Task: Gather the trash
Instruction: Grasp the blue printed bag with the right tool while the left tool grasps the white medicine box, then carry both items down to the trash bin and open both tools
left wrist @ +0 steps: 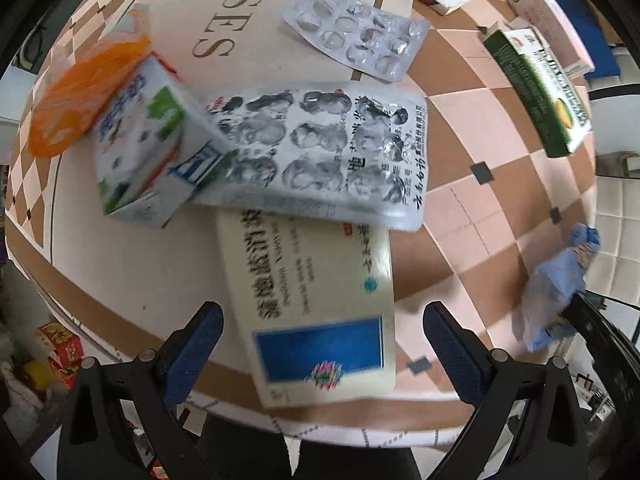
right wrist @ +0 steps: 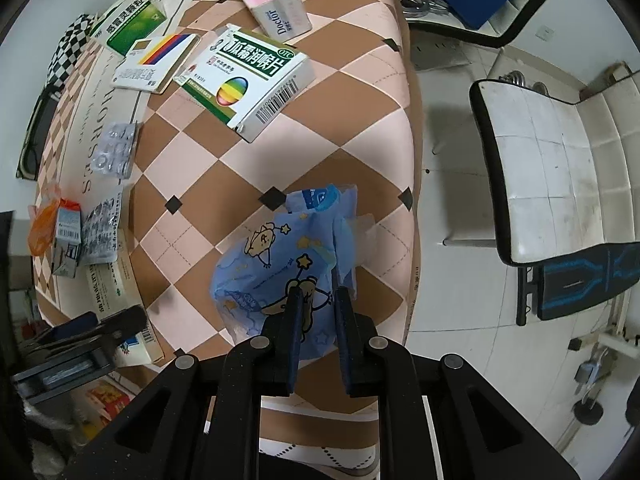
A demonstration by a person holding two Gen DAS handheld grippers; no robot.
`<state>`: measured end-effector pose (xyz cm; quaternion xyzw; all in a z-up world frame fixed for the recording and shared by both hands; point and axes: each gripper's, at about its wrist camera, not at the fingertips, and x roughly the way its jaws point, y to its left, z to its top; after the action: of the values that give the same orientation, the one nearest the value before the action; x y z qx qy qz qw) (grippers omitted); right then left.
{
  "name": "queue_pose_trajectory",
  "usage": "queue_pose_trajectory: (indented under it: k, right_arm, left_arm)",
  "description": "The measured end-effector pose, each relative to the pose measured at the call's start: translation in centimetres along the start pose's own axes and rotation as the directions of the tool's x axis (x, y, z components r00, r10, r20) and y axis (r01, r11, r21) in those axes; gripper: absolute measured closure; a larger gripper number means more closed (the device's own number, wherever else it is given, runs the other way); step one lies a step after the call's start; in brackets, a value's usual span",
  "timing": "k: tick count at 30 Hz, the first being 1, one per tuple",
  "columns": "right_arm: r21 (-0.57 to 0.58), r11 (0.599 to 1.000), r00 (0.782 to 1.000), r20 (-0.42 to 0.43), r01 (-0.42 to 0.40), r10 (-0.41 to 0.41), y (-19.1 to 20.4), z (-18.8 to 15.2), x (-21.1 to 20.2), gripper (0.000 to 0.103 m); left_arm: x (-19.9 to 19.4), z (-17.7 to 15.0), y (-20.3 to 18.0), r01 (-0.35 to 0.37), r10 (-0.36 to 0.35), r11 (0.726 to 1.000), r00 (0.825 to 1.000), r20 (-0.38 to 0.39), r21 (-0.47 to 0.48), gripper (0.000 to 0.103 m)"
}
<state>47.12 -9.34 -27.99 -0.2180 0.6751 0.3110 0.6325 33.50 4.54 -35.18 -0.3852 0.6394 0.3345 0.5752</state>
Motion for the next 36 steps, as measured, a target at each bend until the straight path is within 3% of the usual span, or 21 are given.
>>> queue_pose_trajectory:
  k: [3,4,13,19,31,36]
  right_arm:
    - [0.009,1.0,1.0,0.017,-0.02,0.02,0.4,-0.1,-0.1,0.087]
    - [0.011,1.0,0.999,0.022,-0.028,0.028,0.6,-0.1,-0.2,0.087]
    - [0.011,0.997,0.995,0.064,-0.071,0.07,1.6,-2.1,-1.8,0.088]
    - [0.034,0.998,0.994,0.095,-0.058,0.054,2.2,-5.1,-3.3,0.089]
    - [0.176,0.984,0.977,0.214,-0.031,-0.007,5.9,-15.3,-7.0,0.089]
    - [0.237,0.968,0.977,0.212,-0.084,0.033,9.6,-21.7,-6.5,0.09]
  left_arm:
    - [-0.5,0.3,-1.0,-0.016,0.016,1.0,0.999,0.036,0.0,0.027]
    - [-1.1,0.3,-1.1,-0.016,0.017,1.0,0.999,0.05,-0.004,0.03]
    - [-6.7,-2.2,-1.1,-0.042,0.031,0.995,0.993,0.116,0.095,0.031]
    - [-11.0,-7.1,-0.4,-0.023,-0.003,0.985,0.988,0.151,0.172,0.031]
    - [-16.4,-13.4,4.4,0.067,-0.141,0.943,0.968,0.209,0.325,0.031]
    - [-13.2,-15.9,11.3,0.136,-0.213,0.922,0.96,0.182,0.362,0.031]
